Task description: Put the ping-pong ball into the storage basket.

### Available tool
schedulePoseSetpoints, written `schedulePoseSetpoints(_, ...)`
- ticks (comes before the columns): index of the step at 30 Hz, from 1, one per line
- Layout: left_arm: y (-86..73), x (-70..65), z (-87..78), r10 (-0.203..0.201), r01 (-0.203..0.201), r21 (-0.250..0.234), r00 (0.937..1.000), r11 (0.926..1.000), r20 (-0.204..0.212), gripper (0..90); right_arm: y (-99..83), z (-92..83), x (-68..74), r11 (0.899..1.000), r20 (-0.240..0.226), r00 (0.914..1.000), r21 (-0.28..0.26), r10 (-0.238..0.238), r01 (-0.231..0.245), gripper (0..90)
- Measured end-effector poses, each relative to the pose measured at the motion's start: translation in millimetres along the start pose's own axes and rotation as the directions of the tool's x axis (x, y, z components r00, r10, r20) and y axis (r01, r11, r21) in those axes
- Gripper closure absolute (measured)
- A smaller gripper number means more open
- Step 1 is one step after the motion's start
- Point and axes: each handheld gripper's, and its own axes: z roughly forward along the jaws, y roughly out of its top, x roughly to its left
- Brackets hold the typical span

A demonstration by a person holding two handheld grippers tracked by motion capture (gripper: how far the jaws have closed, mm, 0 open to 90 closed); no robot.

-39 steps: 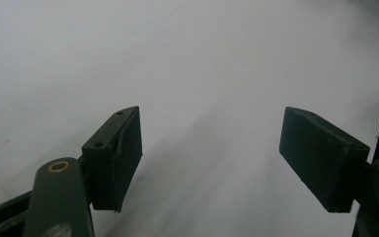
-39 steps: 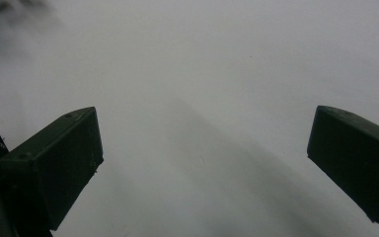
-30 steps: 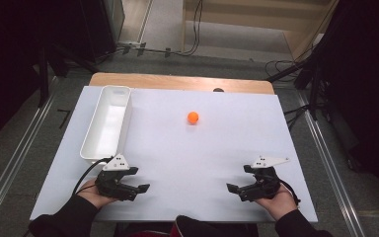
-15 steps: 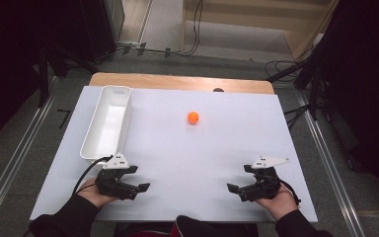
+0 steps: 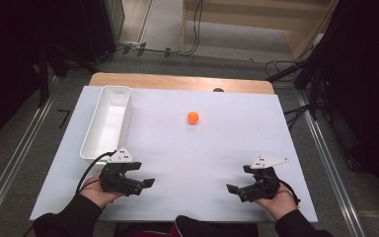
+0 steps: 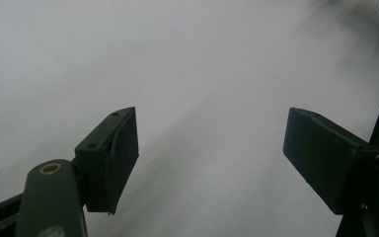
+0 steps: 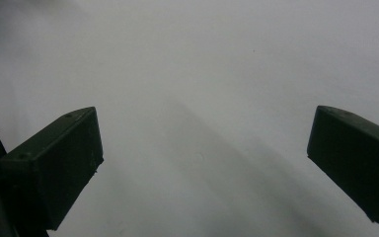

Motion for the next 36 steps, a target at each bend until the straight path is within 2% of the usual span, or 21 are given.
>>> schedulePoseSetpoints(2,1.6,-1.6,2.2,-0.014,0.014,0.001,0.9999,0.9999,0.009,21.7,-0.1,0.4,-0.2,1.000,-0.003,1.0000,0.004,-0.002,0.002,0.0)
schedulePoseSetpoints(7,5.6,-3.4,4.5,0.003,-0.003,-0.005,1.0000,1.0000,0.005,21.2,1.0,1.7,0.3,1.000,-0.009,1.0000,0.012,0.004,-0.004,0.0)
schedulePoseSetpoints(12,11.8,-0.3,7.0,-0.020,0.021,-0.026,0.9992,0.9994,0.034,21.2,0.9,2.4,0.8,1.000,-0.013,0.9999,0.010,0.000,0.000,0.0)
schedulePoseSetpoints(15,14.1,-0.7,8.9,-0.006,0.007,-0.017,0.9993,0.9998,0.038,21.1,0.6,2.6,0.8,1.000,-0.014,0.9999,0.013,-0.003,0.003,0.0)
schedulePoseSetpoints(16,15.4,-0.7,9.7,0.003,-0.003,-0.012,0.9991,0.9999,0.043,15.4,0.8,2.8,0.7,1.000,-0.018,0.9998,0.011,0.002,-0.002,0.0)
schedulePoseSetpoints(19,18.1,-0.8,12.4,0.017,-0.017,-0.007,0.9977,0.9998,0.065,14.8,0.9,3.7,0.3,1.000,-0.021,0.9998,0.014,0.000,0.000,0.0)
schedulePoseSetpoints(21,20.6,-0.6,14.6,0.012,-0.011,-0.016,0.9977,0.9998,0.067,14.7,0.8,3.8,0.4,1.000,-0.017,0.9999,0.014,0.001,0.000,0.0)
schedulePoseSetpoints(24,23.7,-1.4,17.2,0.035,-0.033,-0.038,0.9984,0.9987,0.045,14.7,0.6,3.5,0.0,1.000,-0.023,0.9997,0.015,0.001,0.000,0.0)
schedulePoseSetpoints(27,27.7,-2.4,20.4,0.032,-0.030,-0.047,0.9989,0.9984,0.034,14.7,0.7,3.2,0.1,1.000,-0.023,0.9997,0.013,0.007,-0.006,0.0)
schedulePoseSetpoints(29,29.4,-2.9,22.6,0.044,-0.043,-0.062,0.9988,0.9971,0.022,14.7,0.6,3.3,0.1,1.000,-0.021,0.9998,0.013,0.002,-0.002,0.0)
schedulePoseSetpoints(32,33.1,-2.5,24.9,0.028,-0.027,-0.054,0.9992,0.9982,0.030,14.7,0.5,3.0,-0.3,1.000,-0.012,0.9998,0.006,0.012,-0.012,0.0)
schedulePoseSetpoints(36,39.1,-3.5,25.6,0.044,-0.043,-0.047,0.9986,0.9980,0.030,14.7,0.4,3.3,-3.3,1.000,-0.015,0.9995,0.001,0.027,-0.027,0.0)
